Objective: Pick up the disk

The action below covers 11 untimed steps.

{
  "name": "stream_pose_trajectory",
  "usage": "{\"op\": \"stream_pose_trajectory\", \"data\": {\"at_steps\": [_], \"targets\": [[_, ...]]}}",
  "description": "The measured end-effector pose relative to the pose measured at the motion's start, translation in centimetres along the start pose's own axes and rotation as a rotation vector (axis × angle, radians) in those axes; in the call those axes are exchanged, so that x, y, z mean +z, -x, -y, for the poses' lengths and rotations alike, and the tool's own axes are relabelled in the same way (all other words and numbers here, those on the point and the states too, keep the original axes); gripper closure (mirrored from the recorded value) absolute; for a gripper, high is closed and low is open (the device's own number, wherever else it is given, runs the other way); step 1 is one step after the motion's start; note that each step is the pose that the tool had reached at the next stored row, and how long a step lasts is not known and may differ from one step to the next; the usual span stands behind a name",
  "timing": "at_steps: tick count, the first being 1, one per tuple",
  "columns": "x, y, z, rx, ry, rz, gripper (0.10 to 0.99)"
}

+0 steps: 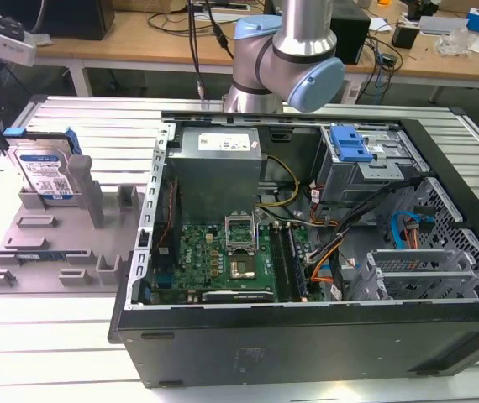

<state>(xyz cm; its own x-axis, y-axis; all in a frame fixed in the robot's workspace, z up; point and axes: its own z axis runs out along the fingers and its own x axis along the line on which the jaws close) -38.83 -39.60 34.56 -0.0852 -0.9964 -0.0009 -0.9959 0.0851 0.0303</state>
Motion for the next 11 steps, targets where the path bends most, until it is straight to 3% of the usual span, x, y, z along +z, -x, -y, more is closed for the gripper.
{"op": "stream_pose_trajectory", "data": {"at_steps": [1,5,11], "targets": [[0.0,0.04,0.0,0.0,0.0,0.0,0.545],[0.0,1.6,-0.1,-0.006,0.0,-0.0004,0.545],[0.03,3.26,-0.24,-0.041,0.0,-0.0027,0.545]]}}
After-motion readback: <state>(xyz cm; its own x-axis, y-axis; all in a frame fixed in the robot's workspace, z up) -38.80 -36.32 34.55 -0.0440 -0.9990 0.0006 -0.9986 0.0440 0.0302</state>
